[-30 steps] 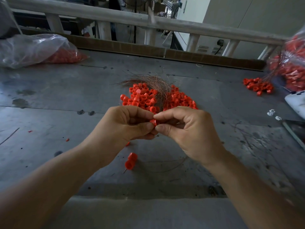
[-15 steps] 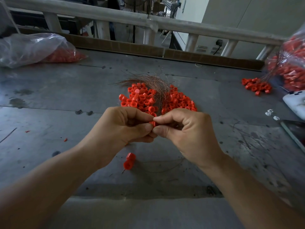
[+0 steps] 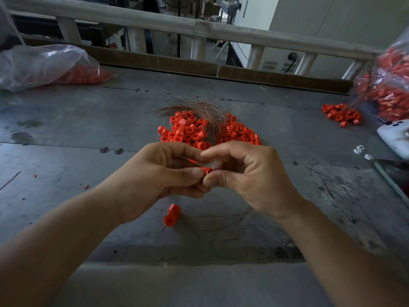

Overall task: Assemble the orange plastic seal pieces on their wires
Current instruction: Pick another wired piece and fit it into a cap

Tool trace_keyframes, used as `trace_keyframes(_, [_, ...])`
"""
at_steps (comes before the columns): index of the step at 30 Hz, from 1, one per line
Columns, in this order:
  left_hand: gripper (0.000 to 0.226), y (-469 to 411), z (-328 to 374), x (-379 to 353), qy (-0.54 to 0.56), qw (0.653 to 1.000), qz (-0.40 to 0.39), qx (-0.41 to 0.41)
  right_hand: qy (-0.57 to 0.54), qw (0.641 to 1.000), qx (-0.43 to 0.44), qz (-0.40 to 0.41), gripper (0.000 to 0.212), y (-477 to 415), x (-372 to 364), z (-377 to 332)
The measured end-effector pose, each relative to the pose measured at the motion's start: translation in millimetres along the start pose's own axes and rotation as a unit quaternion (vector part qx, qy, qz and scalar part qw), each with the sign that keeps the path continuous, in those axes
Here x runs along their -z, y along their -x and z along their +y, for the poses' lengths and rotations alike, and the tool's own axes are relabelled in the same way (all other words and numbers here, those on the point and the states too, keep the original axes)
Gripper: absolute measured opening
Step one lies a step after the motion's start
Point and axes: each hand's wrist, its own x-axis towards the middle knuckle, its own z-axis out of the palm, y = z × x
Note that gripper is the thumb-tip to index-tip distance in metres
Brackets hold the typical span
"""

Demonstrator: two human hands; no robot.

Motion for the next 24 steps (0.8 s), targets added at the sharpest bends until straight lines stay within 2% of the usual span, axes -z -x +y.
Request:
trace_keyframes(3, [0.039,1,2,2,-0.005,1.000,-0.024,0.015,0.041,0.997,0.013,-0.063,0.041,-2,2,0])
trace_keyframes(6, [0.040,2,2,2,-0.003,0.999,-0.032,0.023,0.064,0.993,0.021,-0.102,0.025,-2,4,-2])
trace_keyframes(11, [0.044,3,1,-4,0.006,1.000,-0.026,-0.008,0.122,0.990,0.026,-0.059,0.018,-1,-1,-3])
trace_keyframes(16, [0.058,4,-4,-11,-0.094,0.993,-0.008,-0.077,0.141,0.988,0.015,-0.060,0.008,1,-5,-4])
trace_keyframes(24, [0.046,5,-5,-14,-0.086,0.991,-0.012,-0.098,0.123,0.991,0.012,-0.043,0.003,4,-9,-9])
